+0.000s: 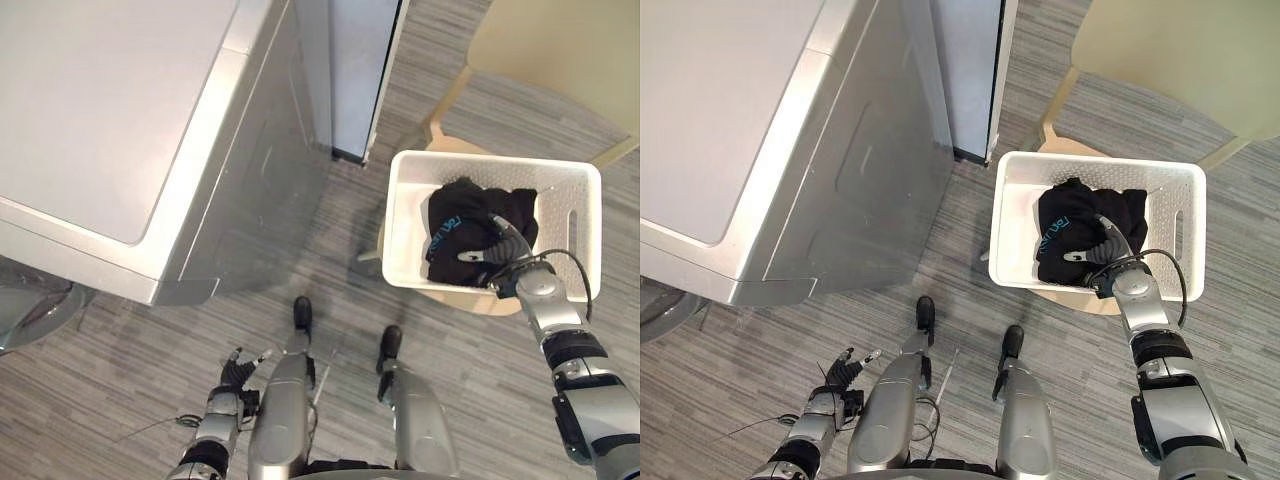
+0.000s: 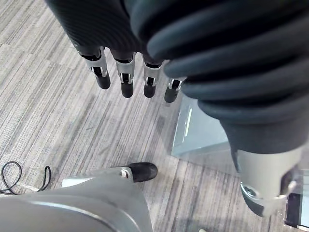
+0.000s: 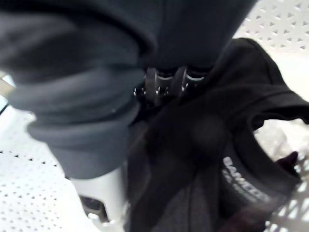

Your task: Pick up the laundry basket with both hands and put the clothes into the washing machine.

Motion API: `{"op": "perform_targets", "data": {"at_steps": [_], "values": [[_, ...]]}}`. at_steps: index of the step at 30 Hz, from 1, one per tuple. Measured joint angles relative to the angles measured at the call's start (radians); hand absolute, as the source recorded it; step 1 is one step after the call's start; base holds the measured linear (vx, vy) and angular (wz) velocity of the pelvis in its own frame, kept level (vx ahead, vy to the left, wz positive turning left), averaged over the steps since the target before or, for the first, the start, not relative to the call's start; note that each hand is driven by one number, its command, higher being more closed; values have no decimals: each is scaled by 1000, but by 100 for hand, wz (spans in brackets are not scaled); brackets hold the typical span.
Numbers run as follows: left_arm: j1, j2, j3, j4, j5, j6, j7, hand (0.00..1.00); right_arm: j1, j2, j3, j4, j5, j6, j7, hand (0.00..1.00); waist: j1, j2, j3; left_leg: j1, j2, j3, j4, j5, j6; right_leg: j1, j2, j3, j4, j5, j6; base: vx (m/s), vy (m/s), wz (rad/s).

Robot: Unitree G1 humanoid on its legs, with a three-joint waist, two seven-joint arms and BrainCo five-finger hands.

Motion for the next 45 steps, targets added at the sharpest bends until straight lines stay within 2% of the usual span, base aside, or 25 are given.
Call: {"op": "perform_targets", "data": {"at_steps": [6,7,12,15,19,23,29,33,39,40,45], "values": [[-48,-50,-27,-64,-22,-8,11,0,-82,3,25,41,-38,2,-44,0,-2,0,20,-91,-9,-36,4,24,1,-108,-26,-33,92,-38,-8,-5,-22,19],[-56,-59,-27,-85,-25,-10,21,0,-100,10,46,53,-59,2,-65,100,-1,0,20,-119,-9,-50,14,25,0,-136,-35,-39,121,-53,-10,0,-31,27],[-64,-65,-26,-107,-43,-9,31,0,-154,24,111,69,-123,1,-127,100,-2,-1,20,-158,-19,-75,40,25,-3,-171,-59,-77,189,-94,-14,5,-43,23],[-64,-71,-22,-109,-43,-9,42,0,-159,50,141,67,-174,-3,-129,100,2,-1,20,-160,-20,-90,44,25,-3,-168,-62,-92,208,-114,-20,-1,-47,22],[-63,-81,-22,-107,-42,-5,43,0,-149,122,151,71,-180,-3,-126,100,4,-1,20,-154,-18,-92,52,25,-5,-163,-62,-96,224,-126,-24,7,-50,6],[-63,-82,-20,-101,-42,3,43,0,-97,159,140,67,-169,0,-104,100,5,-4,21,-122,-14,-89,55,22,-8,-127,-58,-95,218,-126,-24,34,-27,-2],[-46,-82,-19,-98,-42,5,43,0,25,209,-55,41,-63,22,-114,100,3,-9,20,-21,-4,-59,28,17,-12,-34,-45,-79,171,-118,-18,6,-4,-11],[-13,-79,-20,-93,-42,8,42,0,120,218,-232,-77,47,29,-153,100,1,-14,17,82,6,-37,-25,19,-12,52,-30,-64,120,-101,-13,34,0,-17],[72,-79,-23,-94,-39,8,37,0,287,224,-404,-290,176,28,-198,100,-10,-35,-115,166,-1,-42,-72,22,-16,149,-25,-75,52,-93,-1,87,2,3],[93,-78,-22,-100,-39,8,35,0,313,228,-425,-339,188,26,-204,100,-25,-37,-147,181,-6,-46,-74,22,-16,173,-25,-77,36,-92,2,62,9,15],[165,-71,-23,-154,-34,17,13,0,383,278,-439,-539,242,6,-211,100,-37,-36,-248,266,-18,-41,-105,21,-16,252,-23,-61,-12,-84,15,11,10,-6]]}}
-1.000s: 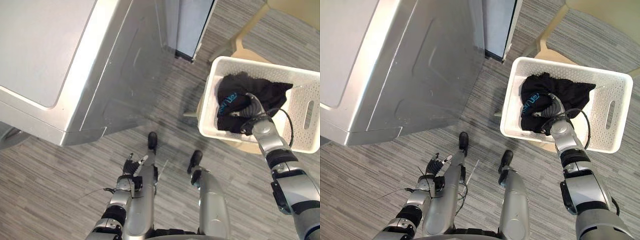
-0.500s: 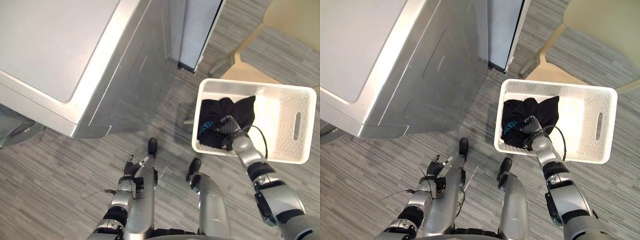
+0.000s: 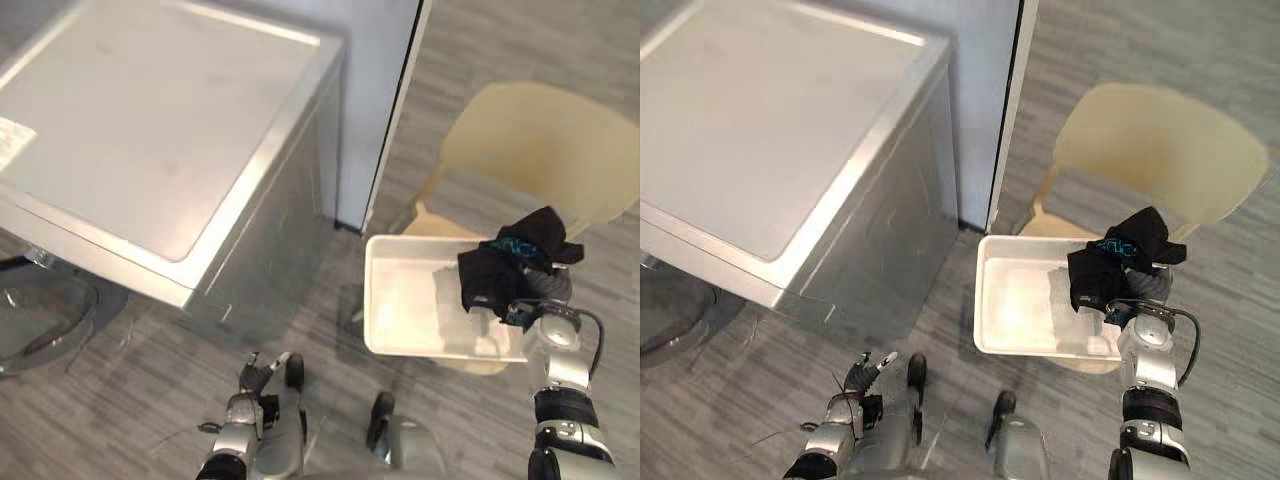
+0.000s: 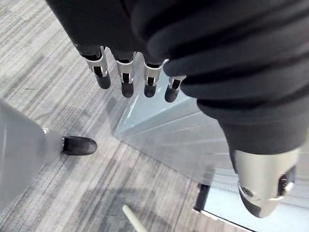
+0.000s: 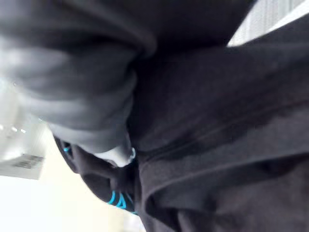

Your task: Pick up the laundry basket with both hands and put the clothes into the washing machine.

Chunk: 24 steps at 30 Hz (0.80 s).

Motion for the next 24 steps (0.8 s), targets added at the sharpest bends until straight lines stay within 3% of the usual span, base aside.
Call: {"op": "perform_targets", "data": {"at_steps": [4,8,12,16,24], "values": [[51,29,-40,-161,3,8,-20,0,21,59,25,-152,13,-27,28,100,-16,1,-30,80,5,24,-24,-24,-6,60,7,34,-35,7,9,-45,21,-22],[49,50,-99,-378,2,6,-40,0,58,63,62,-285,29,-47,71,100,-22,8,-88,103,-1,48,-37,-27,0,71,11,58,-57,22,16,8,26,-21],[-15,58,-175,-569,-16,-34,-63,0,68,94,137,-379,62,-67,123,100,-49,15,-131,144,-9,62,-36,-31,15,113,8,79,-87,40,13,52,22,-14],[-141,77,-282,-596,-91,-56,-102,0,94,109,229,-416,148,-77,184,100,-69,29,-147,167,-11,81,-38,-34,19,128,8,99,-101,52,18,5,19,-18],[-281,75,-396,-599,-297,-62,-126,0,148,135,411,-507,167,-77,261,100,-104,38,-153,191,-9,118,-53,-46,17,137,14,144,-143,85,23,-29,18,-18]]}}
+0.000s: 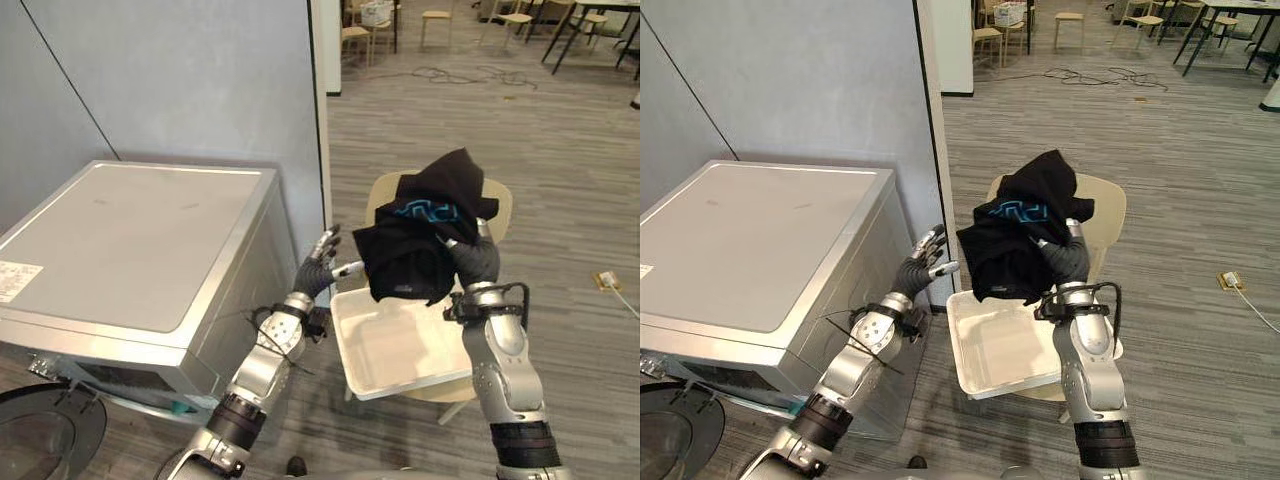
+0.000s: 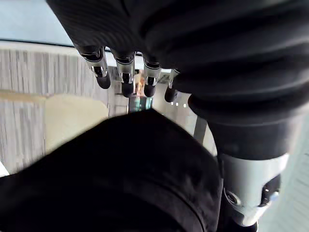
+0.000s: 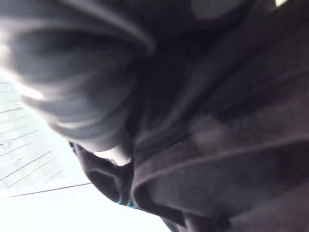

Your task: Pick up the laundry basket with both hands and put the clothes into the washing machine.

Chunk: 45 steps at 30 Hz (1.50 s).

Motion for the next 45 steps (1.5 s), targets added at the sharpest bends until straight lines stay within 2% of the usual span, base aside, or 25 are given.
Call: {"op": "perform_targets", "data": {"at_steps": [3,6,12,13,17,22,29,30,36,40,43,45], "values": [[-38,-2,-15,5,-55,0,0,0,25,3,52,0,47,2,44,100,-1,2,-2,3,-1,12,-6,0,0,-1,1,16,-15,13,0,-15,19,-13],[-77,11,-43,12,-63,0,0,0,33,5,70,-1,79,4,64,100,-3,5,-5,3,-2,22,-6,2,4,0,2,26,-32,24,3,4,7,-11],[-122,18,-96,47,-74,0,-13,0,33,1,96,-13,119,4,66,100,-8,13,-18,3,-3,34,-6,2,7,0,3,45,-51,33,5,16,1,-7],[-145,19,-116,59,-74,0,-22,100,33,-1,105,-25,128,4,66,100,-9,13,-18,2,-3,34,-6,2,7,2,3,45,-57,36,5,0,0,0],[-174,22,-138,70,-74,1,-36,100,33,-2,112,-44,152,4,67,100,-24,13,-19,2,-3,34,-6,2,8,3,3,45,-62,40,5,-5,0,-2],[-205,37,-193,107,-81,0,-43,100,42,-22,109,-44,156,4,65,100,-27,13,-23,2,-2,28,-6,2,8,7,3,44,-62,40,5,-5,1,1],[-223,39,-205,141,-82,-6,-42,100,79,-21,109,-44,155,7,60,100,-27,10,-50,7,-4,11,-6,3,8,27,2,21,-73,41,5,-4,-4,8],[-224,38,-206,140,-82,-14,-43,100,79,-21,109,-44,155,7,59,0,-26,9,-51,10,-4,9,-6,3,8,31,2,20,-74,41,5,-20,-1,5],[-224,34,-206,140,-84,-20,-42,100,82,-4,108,-44,153,7,54,0,-27,8,-53,15,-5,6,-6,3,8,37,2,20,-76,41,4,-25,-1,1],[-208,32,-188,108,-99,-6,-44,100,153,23,58,-111,145,7,55,0,-25,6,-53,13,-5,2,-6,3,8,39,3,18,-76,41,5,-2,-2,2],[-107,25,-86,-1,-102,-4,-44,100,214,63,-66,-169,139,-5,51,0,-27,5,-52,14,-4,2,-6,3,8,41,3,17,-76,41,5,0,0,0],[-26,23,2,-69,-106,-4,-44,100,247,82,-185,-176,92,-13,23,0,-27,4,-52,14,-4,1,-6,3,8,42,4,16,-75,41,4,0,0,0]]}}
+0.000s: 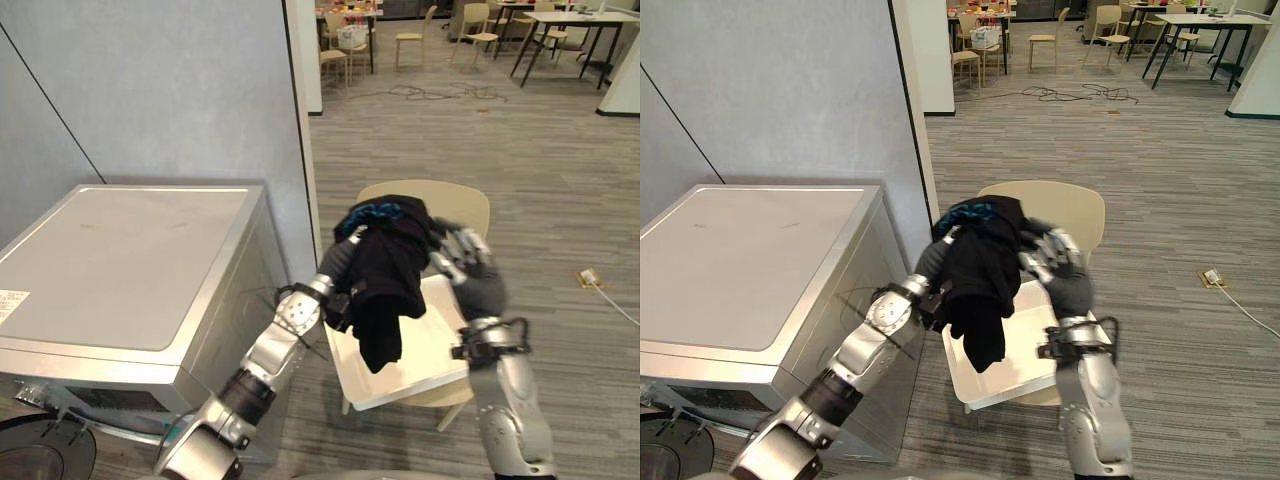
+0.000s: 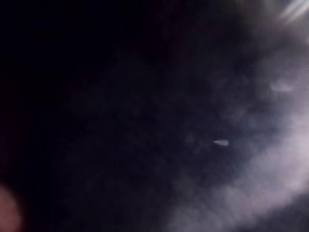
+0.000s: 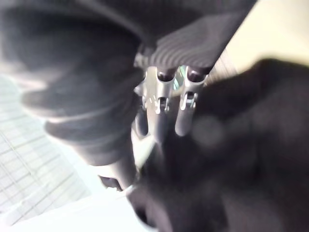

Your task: Pick up the laundry basket with both hands and put the clothes into the washing machine.

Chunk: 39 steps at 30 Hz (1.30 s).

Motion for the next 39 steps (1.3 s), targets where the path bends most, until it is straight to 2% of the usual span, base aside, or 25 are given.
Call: {"op": "perform_targets", "data": {"at_steps": [4,6,10,16,19,20,21,23,26,28,29,30,31,32,33,34,35,37,39], "values": [[240,0,222,-179,-69,-2,1,100,106,47,-212,0,-58,-6,-53,0,1,-4,2,0,3,0,0,-6,-8,-1,2,0,0,-14,-3,-8,-2,0],[350,-9,305,-249,-90,-5,0,100,167,75,-263,0,-102,-5,-66,0,2,-10,6,0,3,1,-1,-8,-9,-2,1,0,3,-18,-3,0,0,0],[581,-51,383,-362,-122,-10,-16,100,309,155,-315,5,-137,15,-72,0,12,-15,4,1,5,9,-1,-15,-8,-6,0,0,13,-21,-5,0,0,0],[764,-97,383,-372,-121,-8,-87,100,383,206,-317,194,-144,45,-71,0,29,-39,6,8,15,20,-1,-19,-4,-5,-3,-20,39,-40,0,-21,-10,4],[821,-109,362,-333,-123,7,-123,100,386,204,-307,365,-144,57,-70,0,39,-36,12,0,20,23,7,-23,-7,-4,-1,-27,55,-49,-1,-36,-12,6],[830,-108,342,-278,-123,19,-133,100,387,192,-277,486,-148,66,-68,0,58,-30,19,-5,23,22,14,-23,-7,-5,0,-29,70,-53,-1,-23,-17,20],[842,-108,315,-246,-123,32,-140,100,379,179,-243,598,-165,71,-67,0,58,-24,25,-23,24,8,36,-34,-10,-6,-3,-45,85,-62,-4,-27,-20,23],[857,-105,301,-223,-123,39,-153,100,358,168,-202,718,-185,84,-54,0,60,-23,30,-47,26,-8,70,-44,-12,-19,-5,-61,114,-78,-6,-46,-28,34],[854,-95,258,-215,-134,50,-154,100,289,133,-119,865,-199,89,-43,0,78,-10,82,-115,35,-44,150,-59,-23,-68,-5,-85,200,-112,-19,-97,-54,32],[834,-93,228,-216,-151,52,-153,100,222,85,-92,912,-213,83,-18,0,88,22,135,-200,38,-77,210,-69,-30,-135,-7,-131,291,-144,-36,-186,-81,60],[831,-88,226,-215,-151,52,-153,100,203,71,-90,931,-215,82,-19,0,90,25,145,-209,41,-74,205,-80,-39,-148,-9,-139,307,-151,-40,-151,-81,70],[815,-85,222,-212,-151,53,-152,100,157,54,-89,992,-222,83,-29,0,94,-2,156,-215,44,-50,195,-129,-57,-162,-24,-160,311,-144,-65,-128,-49,77],[779,-59,211,-206,-151,54,-152,100,126,44,-98,1042,-223,82,-40,0,105,-16,173,-275,63,31,335,-139,-25,-191,-61,-203,328,-142,-81,-129,-59,82],[765,-56,201,-205,-151,55,-152,100,122,38,-100,1058,-224,81,-49,0,113,-12,174,-304,73,49,422,-149,-10,-199,-71,-221,338,-142,-82,-113,-45,91],[754,-64,198,-205,-151,56,-153,100,117,26,-104,1082,-224,83,-52,0,115,-7,177,-319,78,68,578,-179,29,-189,-88,-251,345,-143,-82,-60,-54,84],[751,-80,199,-205,-151,54,-153,100,117,22,-104,1103,-227,87,-52,0,114,-6,177,-279,97,88,666,-210,41,-162,-99,-280,342,-143,-81,-23,-25,81],[747,-85,198,-204,-151,54,-153,100,117,22,-105,1110,-232,88,-52,0,110,-5,176,-254,108,92,676,-230,31,-153,-103,-294,341,-143,-81,8,19,75],[710,-101,196,-202,-151,55,-155,100,113,25,-125,1136,-257,91,-53,0,111,-4,174,-201,164,103,710,-280,8,-137,-123,-351,344,-135,-78,-39,91,75],[671,-121,196,-193,-151,55,-153,100,111,31,-163,1163,-264,104,-58,0,105,-7,172,-143,268,141,734,-282,12,-108,-160,-415,347,-118,-55,-72,196,100]]}}
